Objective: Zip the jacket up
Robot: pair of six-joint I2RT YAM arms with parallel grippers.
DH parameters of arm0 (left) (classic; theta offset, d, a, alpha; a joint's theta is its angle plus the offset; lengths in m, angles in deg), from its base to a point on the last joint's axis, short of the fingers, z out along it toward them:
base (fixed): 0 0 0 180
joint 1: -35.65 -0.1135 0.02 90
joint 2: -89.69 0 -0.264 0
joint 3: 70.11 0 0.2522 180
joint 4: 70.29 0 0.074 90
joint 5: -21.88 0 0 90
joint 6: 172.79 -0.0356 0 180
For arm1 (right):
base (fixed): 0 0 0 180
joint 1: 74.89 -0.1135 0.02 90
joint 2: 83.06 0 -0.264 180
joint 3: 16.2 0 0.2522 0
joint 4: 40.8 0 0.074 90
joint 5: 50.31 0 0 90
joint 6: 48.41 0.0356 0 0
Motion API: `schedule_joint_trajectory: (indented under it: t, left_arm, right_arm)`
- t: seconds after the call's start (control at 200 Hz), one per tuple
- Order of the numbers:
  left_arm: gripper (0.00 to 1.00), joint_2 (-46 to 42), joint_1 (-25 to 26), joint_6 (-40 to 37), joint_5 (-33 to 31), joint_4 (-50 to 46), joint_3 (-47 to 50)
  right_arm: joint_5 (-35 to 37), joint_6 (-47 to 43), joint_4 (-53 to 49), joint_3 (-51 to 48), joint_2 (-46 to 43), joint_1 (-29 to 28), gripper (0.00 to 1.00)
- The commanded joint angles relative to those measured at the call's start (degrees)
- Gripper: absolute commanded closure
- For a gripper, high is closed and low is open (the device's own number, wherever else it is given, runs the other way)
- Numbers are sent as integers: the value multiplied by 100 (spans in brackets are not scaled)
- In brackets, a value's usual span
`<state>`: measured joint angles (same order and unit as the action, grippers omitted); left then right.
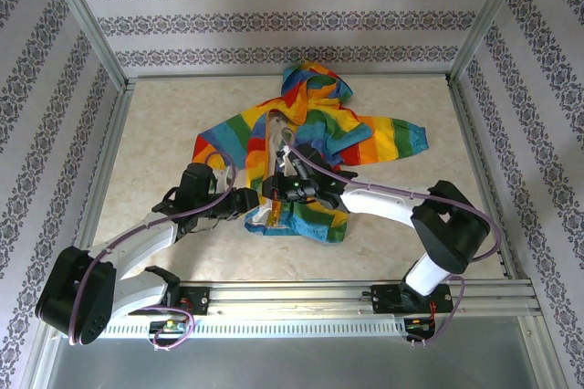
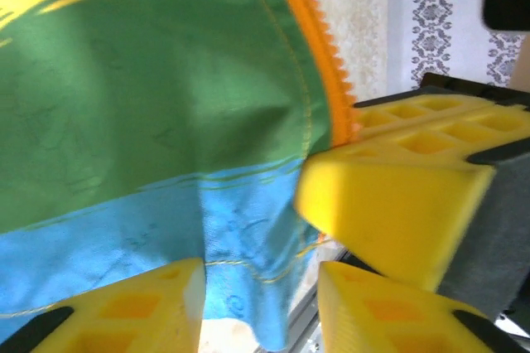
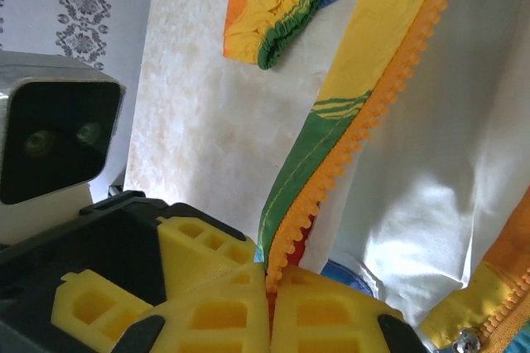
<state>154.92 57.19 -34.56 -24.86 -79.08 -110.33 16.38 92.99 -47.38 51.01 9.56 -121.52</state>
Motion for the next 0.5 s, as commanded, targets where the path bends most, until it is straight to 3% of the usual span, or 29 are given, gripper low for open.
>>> schedule_joint_trajectory:
  t: [0.0,0.305,0.495]
  left_arm:
    - [54,-126,-67,-634,-124,-606,-333]
    - [49,-656,-70,-1136,-685,-1364,-550]
    - [51,-886,-63,-798,-291,-834,-315]
  right_arm:
    - [245,-259,-378,-63,-202,-13,100]
    - [399,-587,-1123,32,-398,17,100]
    - [314,-552,-1106,118,-293,14,100]
